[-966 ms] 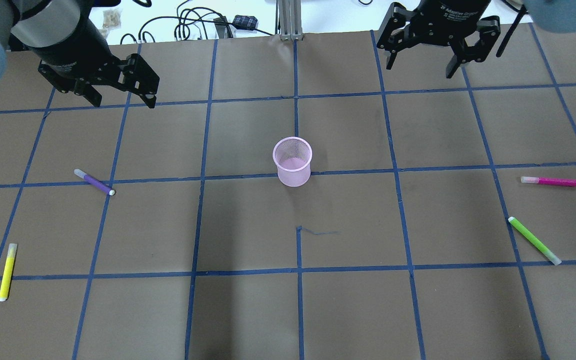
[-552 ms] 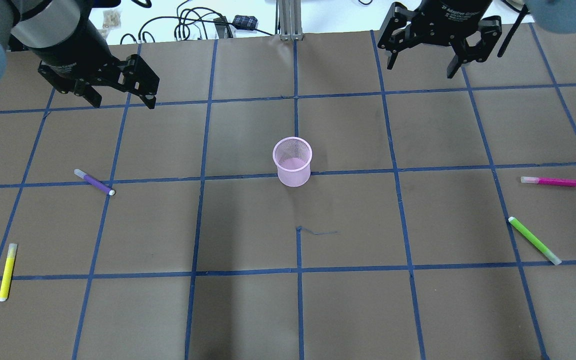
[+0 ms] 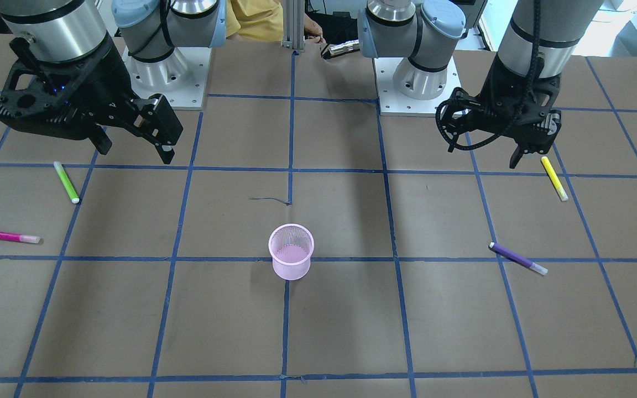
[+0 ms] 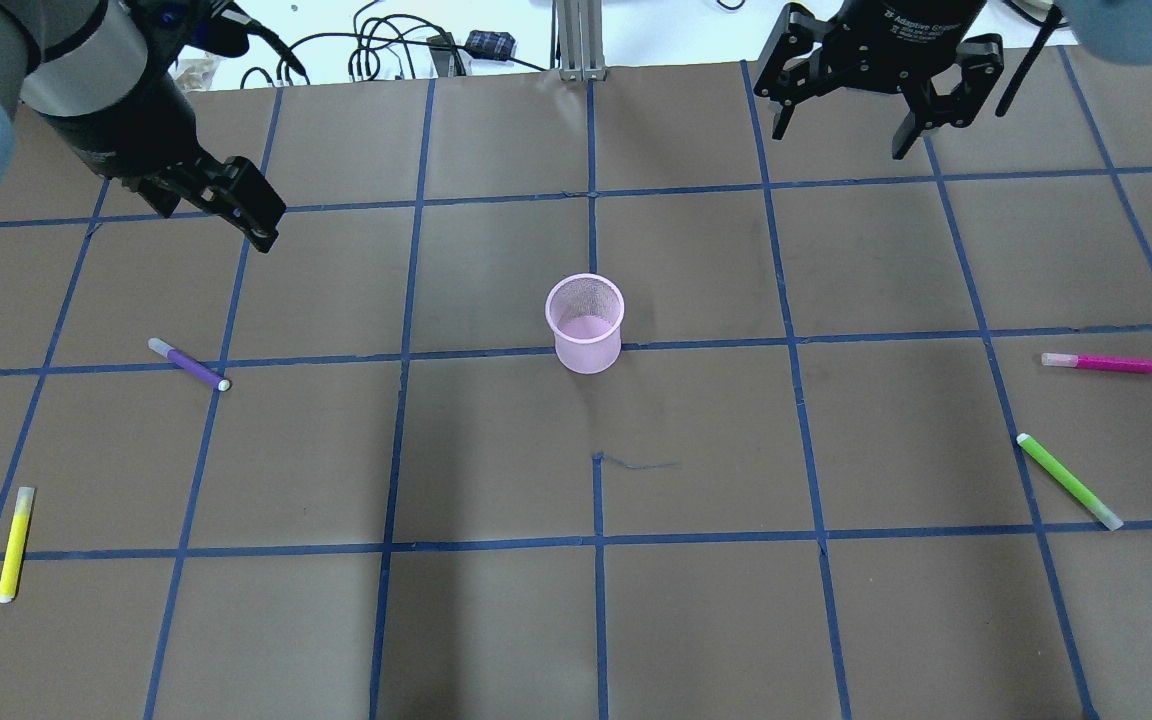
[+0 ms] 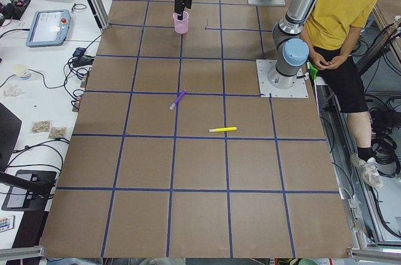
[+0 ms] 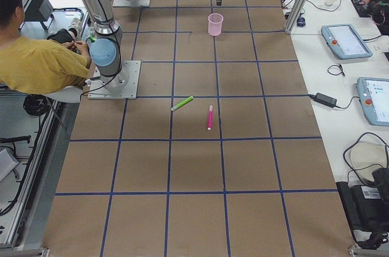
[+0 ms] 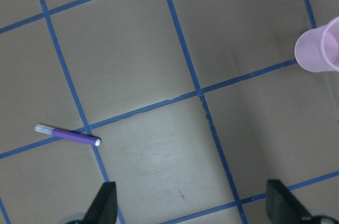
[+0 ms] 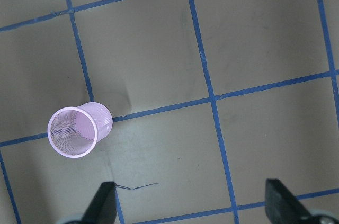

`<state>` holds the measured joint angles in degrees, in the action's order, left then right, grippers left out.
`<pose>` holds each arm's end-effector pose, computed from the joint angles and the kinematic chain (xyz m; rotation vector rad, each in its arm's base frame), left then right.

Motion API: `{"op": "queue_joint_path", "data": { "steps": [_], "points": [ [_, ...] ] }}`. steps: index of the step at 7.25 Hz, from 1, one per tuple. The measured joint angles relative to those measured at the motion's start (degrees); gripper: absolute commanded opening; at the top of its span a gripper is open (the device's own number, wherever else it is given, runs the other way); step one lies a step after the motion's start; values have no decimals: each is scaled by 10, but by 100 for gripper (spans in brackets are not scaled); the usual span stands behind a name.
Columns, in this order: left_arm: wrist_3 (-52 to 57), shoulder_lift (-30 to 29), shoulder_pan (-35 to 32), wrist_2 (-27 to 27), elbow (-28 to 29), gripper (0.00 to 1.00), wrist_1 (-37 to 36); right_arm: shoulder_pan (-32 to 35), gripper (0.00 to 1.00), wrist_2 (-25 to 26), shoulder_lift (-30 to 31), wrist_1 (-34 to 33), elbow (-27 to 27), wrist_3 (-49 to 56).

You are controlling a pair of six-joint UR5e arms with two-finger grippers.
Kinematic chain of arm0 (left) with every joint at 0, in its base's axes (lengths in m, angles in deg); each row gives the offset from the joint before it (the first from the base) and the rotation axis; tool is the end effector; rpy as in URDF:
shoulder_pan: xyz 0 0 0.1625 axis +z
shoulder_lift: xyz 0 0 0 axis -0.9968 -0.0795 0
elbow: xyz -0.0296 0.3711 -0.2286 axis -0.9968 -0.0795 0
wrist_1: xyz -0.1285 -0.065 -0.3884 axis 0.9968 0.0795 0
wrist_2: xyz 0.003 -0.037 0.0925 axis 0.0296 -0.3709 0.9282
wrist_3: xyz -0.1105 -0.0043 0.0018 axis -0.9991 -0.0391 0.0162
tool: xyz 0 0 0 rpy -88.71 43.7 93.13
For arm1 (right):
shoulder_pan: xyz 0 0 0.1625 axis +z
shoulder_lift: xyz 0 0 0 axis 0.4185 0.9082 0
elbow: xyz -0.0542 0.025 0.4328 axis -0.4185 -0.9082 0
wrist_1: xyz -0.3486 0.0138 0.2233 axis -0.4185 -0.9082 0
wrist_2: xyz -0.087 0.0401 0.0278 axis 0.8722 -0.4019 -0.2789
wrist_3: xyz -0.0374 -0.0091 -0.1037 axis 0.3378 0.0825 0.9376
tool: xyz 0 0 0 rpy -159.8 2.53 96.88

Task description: Insert purple and pink pens into pink cup

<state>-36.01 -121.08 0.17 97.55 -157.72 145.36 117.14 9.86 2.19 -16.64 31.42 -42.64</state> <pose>-0.0822 -0.5042 0.4909 0.6472 2.9664 -0.0619 0.1609 -0.5337 0.5307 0.2897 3.0727 -0.0866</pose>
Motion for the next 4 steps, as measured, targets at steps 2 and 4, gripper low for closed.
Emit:
{"op": "queue_joint_path", "data": {
  "steps": [2,4],
  "points": [
    [60,1,24,4,-9,100,-3,-6,100,50,2,32,-5,41],
    [117,-1,46,-7,-10,100,-4,-41,100,72,3,44,-5,111]
  ]
}}
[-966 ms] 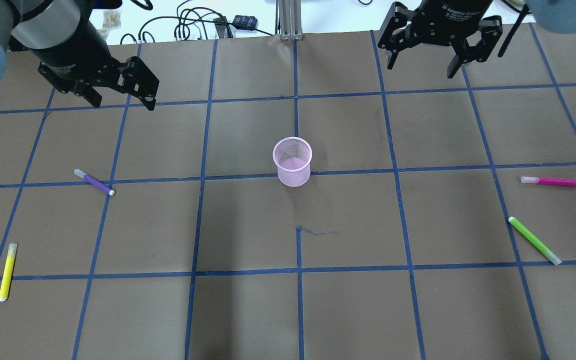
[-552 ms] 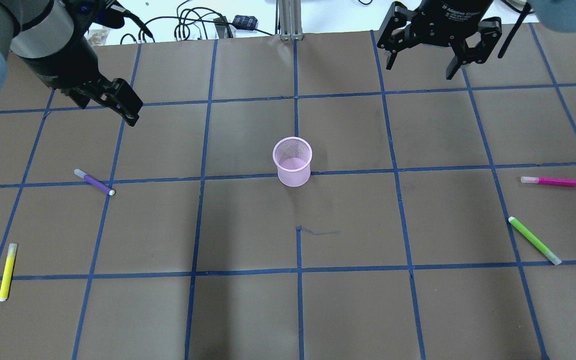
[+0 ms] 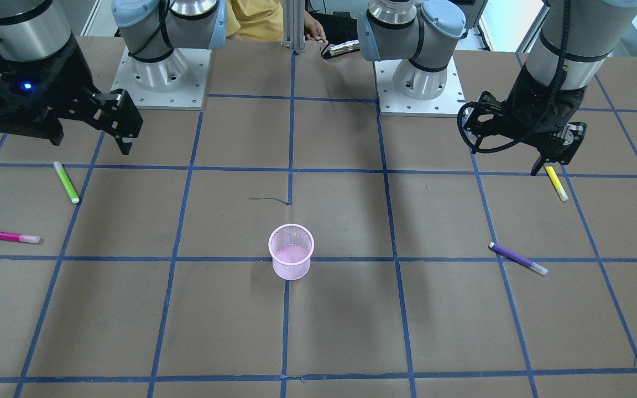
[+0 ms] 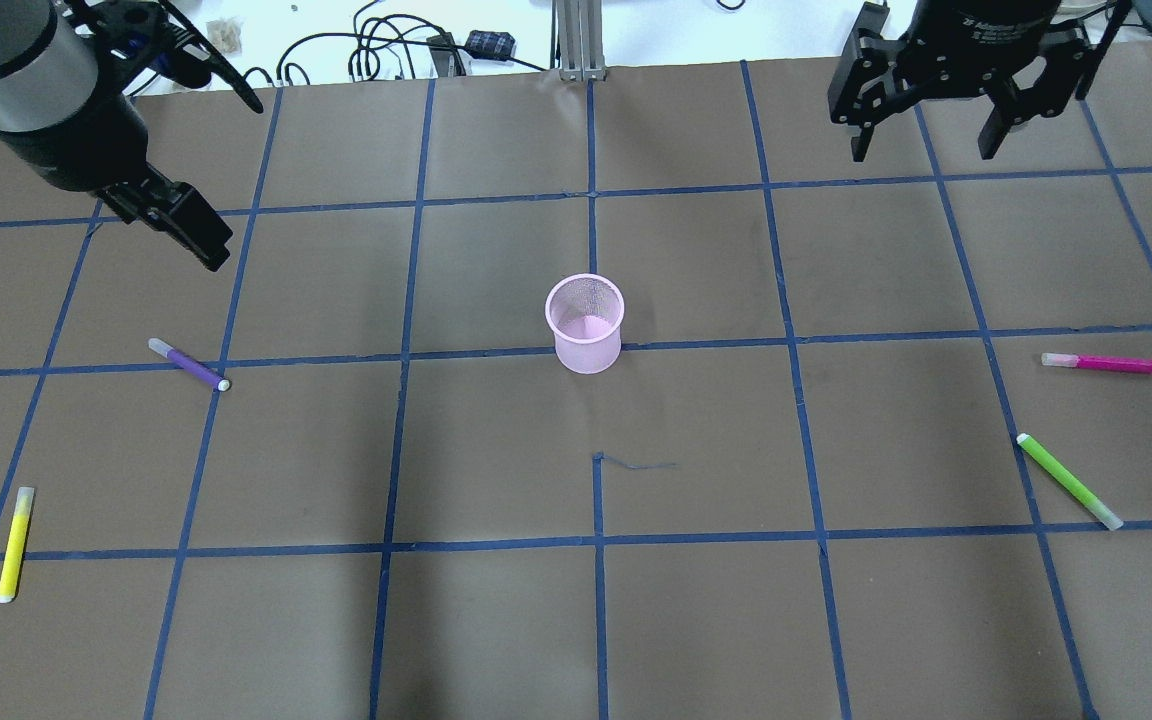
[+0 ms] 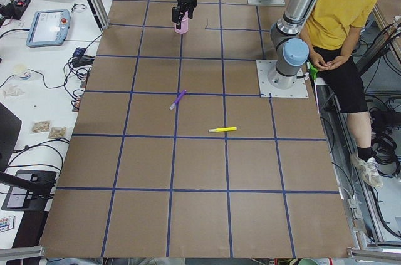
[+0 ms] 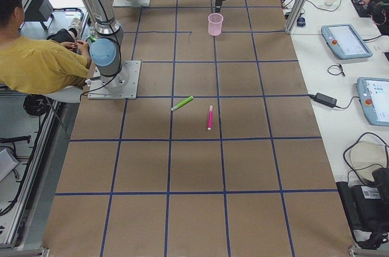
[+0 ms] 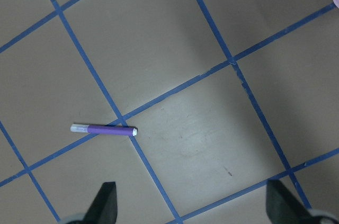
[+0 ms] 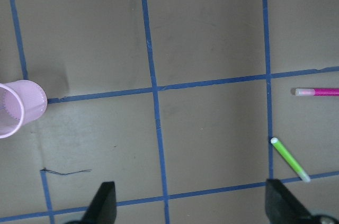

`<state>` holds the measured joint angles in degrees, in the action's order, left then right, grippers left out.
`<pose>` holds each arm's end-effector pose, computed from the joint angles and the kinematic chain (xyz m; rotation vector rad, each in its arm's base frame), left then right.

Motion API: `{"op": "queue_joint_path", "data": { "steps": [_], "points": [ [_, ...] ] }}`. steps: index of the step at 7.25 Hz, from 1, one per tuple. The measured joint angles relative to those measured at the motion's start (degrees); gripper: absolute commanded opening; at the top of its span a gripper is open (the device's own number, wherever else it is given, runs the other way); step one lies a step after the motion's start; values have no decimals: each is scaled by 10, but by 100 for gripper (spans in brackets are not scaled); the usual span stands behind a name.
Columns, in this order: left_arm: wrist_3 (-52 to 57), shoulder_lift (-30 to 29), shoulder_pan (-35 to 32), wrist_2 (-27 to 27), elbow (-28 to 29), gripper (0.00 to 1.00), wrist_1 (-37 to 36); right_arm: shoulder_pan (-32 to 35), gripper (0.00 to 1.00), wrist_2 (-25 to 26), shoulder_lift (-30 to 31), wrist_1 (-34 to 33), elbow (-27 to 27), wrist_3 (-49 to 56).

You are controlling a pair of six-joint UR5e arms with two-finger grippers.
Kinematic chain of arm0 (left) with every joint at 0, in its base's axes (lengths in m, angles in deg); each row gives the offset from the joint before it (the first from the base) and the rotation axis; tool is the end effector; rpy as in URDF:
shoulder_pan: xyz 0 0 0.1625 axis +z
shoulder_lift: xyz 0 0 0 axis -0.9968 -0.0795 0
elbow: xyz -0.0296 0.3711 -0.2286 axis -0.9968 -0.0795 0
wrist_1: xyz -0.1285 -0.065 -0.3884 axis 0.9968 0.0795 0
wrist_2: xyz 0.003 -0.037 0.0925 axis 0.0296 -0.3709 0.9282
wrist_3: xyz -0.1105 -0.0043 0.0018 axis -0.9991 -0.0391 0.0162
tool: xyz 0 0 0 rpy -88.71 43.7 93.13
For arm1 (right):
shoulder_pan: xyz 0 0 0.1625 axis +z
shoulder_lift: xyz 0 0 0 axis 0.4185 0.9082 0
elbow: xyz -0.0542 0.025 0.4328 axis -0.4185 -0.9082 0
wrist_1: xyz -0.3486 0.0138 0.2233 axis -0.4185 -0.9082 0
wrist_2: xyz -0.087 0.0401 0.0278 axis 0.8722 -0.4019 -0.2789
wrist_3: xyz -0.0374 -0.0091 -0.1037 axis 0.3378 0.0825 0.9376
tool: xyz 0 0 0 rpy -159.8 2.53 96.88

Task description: Insert purple and pink pens into pink cup

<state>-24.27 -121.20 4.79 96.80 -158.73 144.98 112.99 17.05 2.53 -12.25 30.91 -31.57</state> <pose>-0.0429 -0.5088 0.4816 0.8351 2.9328 -0.0292 0.1083 -0.5338 0.5306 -0.1052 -3.0602 0.0022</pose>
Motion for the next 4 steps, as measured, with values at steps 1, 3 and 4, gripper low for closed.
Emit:
{"op": "queue_joint_path", "data": {
  "steps": [1,3,4],
  "points": [
    [52,-5,25,-9,-1,100,0,-34,100,3,0,2,2,55],
    [184,-33,72,-33,-11,100,-8,-126,100,2,-6,0,6,195],
    [226,-55,80,-35,-19,100,-35,-167,100,1,-16,-4,7,280]
  ]
}}
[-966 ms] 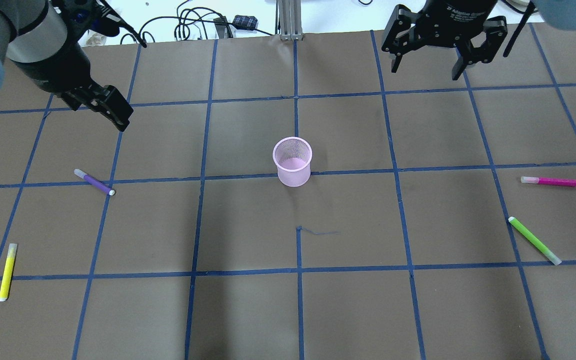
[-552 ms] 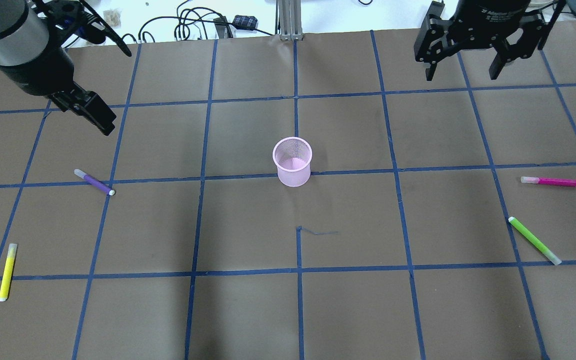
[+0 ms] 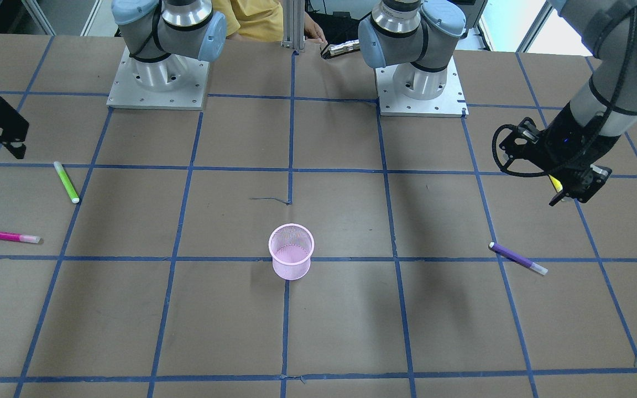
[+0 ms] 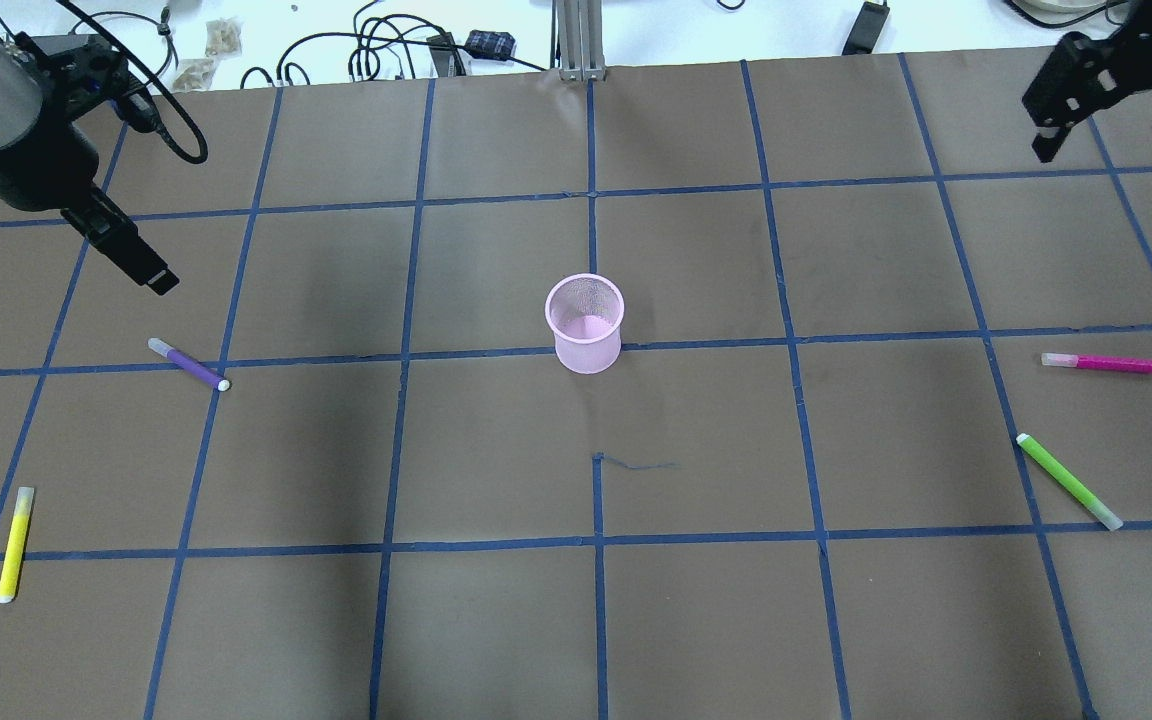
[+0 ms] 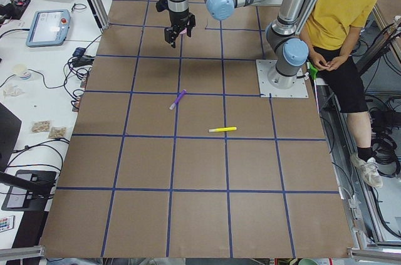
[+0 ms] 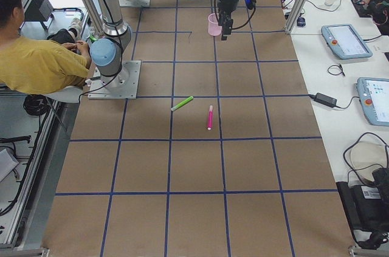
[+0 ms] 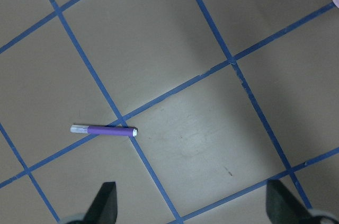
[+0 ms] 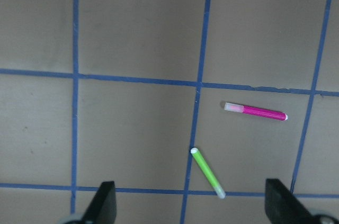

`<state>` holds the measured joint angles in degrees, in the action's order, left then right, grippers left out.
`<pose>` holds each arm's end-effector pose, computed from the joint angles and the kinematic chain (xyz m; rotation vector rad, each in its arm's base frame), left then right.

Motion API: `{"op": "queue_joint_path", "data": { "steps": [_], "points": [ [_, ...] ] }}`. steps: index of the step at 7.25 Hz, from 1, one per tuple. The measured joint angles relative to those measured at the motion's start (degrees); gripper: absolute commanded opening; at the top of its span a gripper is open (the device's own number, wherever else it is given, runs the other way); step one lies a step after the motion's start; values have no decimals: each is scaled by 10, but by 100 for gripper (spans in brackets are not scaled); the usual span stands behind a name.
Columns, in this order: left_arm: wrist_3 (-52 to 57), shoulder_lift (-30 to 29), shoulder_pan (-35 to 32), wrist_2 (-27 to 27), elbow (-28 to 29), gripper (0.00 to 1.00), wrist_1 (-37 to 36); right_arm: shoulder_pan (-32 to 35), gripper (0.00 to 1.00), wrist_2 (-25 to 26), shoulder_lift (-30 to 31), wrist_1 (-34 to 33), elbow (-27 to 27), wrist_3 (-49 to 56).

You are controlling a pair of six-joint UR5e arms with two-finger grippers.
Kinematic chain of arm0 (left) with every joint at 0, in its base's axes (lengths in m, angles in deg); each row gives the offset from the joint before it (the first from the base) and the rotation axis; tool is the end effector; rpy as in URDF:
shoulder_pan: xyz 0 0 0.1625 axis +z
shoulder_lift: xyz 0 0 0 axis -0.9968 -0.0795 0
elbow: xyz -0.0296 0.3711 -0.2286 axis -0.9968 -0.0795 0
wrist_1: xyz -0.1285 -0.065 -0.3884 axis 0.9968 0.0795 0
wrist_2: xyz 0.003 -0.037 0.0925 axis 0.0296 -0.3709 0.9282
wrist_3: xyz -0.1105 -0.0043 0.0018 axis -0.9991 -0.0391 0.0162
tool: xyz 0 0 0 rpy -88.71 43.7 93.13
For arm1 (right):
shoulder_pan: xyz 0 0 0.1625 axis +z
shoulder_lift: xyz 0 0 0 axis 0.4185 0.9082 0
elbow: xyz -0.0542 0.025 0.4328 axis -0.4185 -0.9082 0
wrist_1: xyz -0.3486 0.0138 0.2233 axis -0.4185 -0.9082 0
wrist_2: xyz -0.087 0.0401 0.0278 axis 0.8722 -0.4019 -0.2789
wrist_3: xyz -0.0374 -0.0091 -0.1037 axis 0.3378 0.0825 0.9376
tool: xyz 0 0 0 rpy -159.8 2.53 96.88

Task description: Insert purple and pink pens into pink cup

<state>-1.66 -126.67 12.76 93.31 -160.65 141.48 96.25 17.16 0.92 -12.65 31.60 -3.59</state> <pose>0.0304 -0.5398 0.4224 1.2401 2.8826 0.0278 -0.0534 -0.5517 0.5104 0.1980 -3.0704 -0.0929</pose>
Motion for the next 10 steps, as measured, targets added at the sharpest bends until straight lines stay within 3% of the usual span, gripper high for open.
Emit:
{"op": "queue_joint_path", "data": {
  "steps": [3,5,7,10],
  "points": [
    [25,-47,6,2,-54,100,-83,-82,100,1,-44,-15,0,317],
    [47,-62,14,51,-91,100,-118,-128,100,-9,-73,-30,0,587],
    [105,-89,24,87,-100,100,-155,-172,100,-46,-116,-46,1,788],
    [254,-133,60,46,-102,100,-224,-231,100,-128,-190,-77,1,988]
  ]
}}
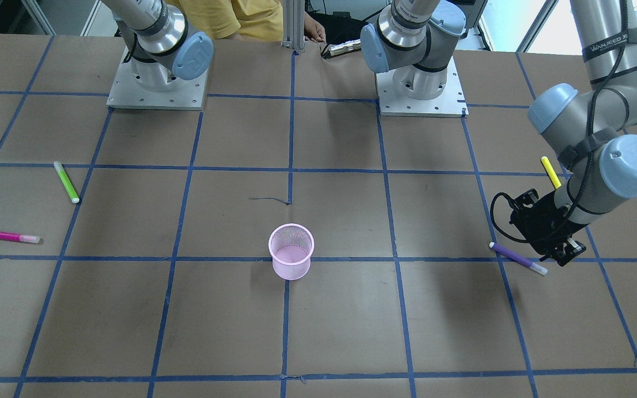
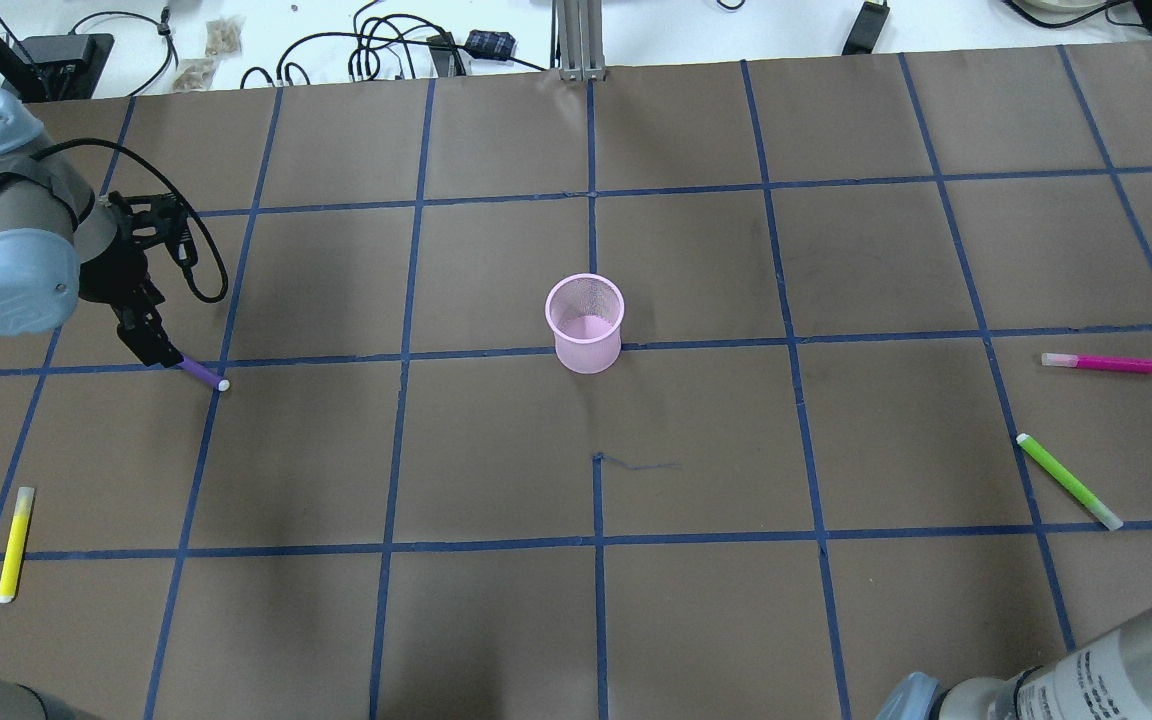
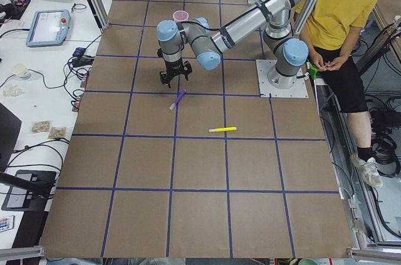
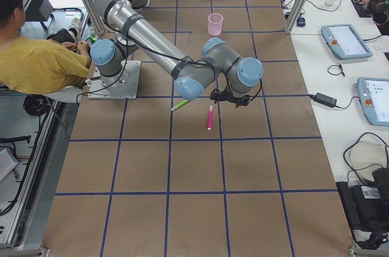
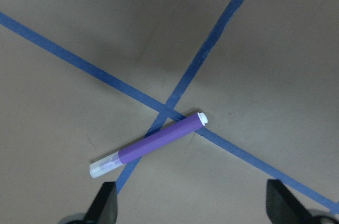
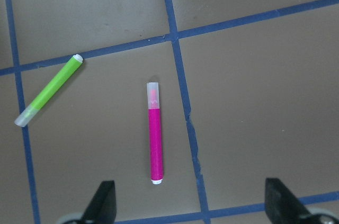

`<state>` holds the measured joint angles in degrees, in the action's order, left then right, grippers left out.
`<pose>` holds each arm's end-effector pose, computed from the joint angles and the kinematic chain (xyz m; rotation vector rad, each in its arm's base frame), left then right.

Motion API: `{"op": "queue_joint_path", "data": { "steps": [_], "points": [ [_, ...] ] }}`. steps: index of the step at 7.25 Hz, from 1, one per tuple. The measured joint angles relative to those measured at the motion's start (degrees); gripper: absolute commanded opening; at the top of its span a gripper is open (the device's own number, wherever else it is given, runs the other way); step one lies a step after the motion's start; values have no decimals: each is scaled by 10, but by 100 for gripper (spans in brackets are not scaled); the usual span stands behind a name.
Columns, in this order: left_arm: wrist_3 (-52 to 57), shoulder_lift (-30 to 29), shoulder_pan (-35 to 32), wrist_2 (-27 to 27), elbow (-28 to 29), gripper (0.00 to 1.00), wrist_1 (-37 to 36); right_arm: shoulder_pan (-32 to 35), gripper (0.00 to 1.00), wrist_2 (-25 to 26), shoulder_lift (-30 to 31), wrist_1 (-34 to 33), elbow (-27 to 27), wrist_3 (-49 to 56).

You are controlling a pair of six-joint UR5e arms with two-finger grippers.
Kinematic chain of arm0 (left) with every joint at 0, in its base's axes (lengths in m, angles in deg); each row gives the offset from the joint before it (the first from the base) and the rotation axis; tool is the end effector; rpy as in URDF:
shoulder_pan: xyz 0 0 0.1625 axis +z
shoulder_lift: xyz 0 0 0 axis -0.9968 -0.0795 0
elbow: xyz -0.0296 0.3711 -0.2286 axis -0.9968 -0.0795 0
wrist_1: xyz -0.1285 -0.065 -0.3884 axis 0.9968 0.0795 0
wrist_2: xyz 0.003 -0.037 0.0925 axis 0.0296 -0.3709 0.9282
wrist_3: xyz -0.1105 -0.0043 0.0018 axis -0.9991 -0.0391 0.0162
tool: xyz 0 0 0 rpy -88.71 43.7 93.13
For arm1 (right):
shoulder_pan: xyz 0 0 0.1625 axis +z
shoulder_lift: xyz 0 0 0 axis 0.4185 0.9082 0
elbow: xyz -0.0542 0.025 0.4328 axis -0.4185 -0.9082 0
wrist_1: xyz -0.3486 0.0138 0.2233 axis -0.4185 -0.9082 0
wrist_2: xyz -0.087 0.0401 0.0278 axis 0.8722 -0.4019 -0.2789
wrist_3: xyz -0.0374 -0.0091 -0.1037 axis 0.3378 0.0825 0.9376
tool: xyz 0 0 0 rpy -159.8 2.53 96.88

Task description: Insert purple and pink pens into pink cup

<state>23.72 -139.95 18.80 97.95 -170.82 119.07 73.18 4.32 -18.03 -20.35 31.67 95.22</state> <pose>0.1110 -0.5665 0.2517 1.6930 2.6085 0.1485 -0.3142 -0.5791 0.3248 -1.8995 2.1812 -0.1650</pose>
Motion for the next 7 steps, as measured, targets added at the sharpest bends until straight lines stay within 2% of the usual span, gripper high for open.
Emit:
{"op": "queue_joint_path", "data": {
  "steps": [3,5,7],
  "points": [
    [78,-37,8,-18,2,100,-22,-41,99,-54,-51,2,17,122],
    [95,-44,9,-25,-1,100,-24,-73,100,-70,-60,1,60,179],
    [142,-33,3,-23,-28,100,-50,-85,93,-91,-61,-2,98,194]
  ]
}}
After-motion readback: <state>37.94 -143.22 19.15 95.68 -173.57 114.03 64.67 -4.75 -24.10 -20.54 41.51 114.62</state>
